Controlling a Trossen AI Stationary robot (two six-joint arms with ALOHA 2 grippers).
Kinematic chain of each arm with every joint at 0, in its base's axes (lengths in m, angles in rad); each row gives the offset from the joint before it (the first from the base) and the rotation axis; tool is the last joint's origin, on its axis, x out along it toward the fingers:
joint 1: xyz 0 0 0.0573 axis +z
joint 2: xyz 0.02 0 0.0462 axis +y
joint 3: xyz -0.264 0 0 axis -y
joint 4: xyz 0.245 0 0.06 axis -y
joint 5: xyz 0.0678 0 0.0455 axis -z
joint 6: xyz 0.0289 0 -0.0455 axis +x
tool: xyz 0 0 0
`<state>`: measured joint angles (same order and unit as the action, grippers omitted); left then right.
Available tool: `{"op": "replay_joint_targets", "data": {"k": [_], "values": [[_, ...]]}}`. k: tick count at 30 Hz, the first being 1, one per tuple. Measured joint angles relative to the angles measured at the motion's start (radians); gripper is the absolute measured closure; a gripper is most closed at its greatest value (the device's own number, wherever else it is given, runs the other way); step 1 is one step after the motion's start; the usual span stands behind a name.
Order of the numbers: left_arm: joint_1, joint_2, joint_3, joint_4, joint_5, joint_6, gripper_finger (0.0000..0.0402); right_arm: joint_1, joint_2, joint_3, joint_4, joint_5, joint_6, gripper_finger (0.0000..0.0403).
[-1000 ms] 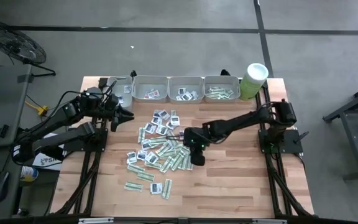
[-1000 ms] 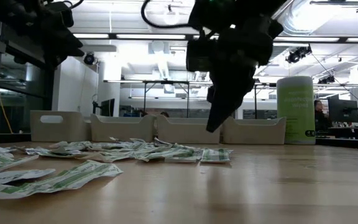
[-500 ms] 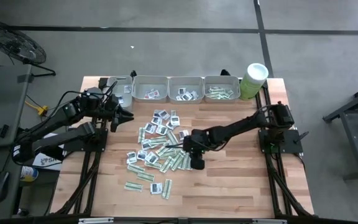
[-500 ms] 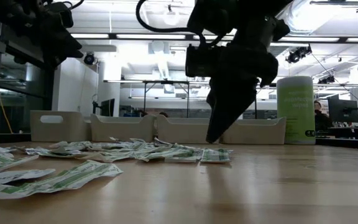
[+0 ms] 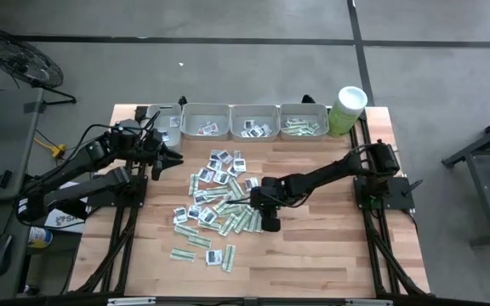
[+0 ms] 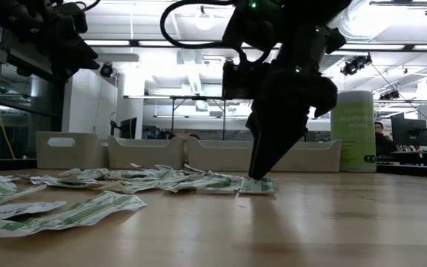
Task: Pick & Place First Aid Supplies
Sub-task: Put the green bandage into the right gray bin
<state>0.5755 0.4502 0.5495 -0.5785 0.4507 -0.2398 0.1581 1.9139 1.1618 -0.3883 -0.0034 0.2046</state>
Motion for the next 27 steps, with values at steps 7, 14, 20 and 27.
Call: {"op": "replay_joint_targets", "data": {"k": [7, 14, 20, 27], "values": [[0.000, 0.000, 0.000, 0.000, 0.000, 0.000, 0.0289, 0.000, 0.005, 0.000, 0.005, 0.015, -0.004, 0.0281], [0.000, 0.000, 0.000, 0.000, 0.000, 0.000, 0.0289, 0.000, 0.005, 0.000, -0.001, 0.019, -0.005, 0.0281], [0.000, 0.000, 0.000, 0.001, 0.000, 0.000, 0.0289, 0.000, 0.005, 0.000, -0.029, 0.019, -0.005, 0.0295], [0.000, 0.000, 0.000, 0.001, 0.000, 0.000, 0.0289, 0.000, 0.005, 0.000, -0.052, 0.019, -0.005, 0.0338]]}}
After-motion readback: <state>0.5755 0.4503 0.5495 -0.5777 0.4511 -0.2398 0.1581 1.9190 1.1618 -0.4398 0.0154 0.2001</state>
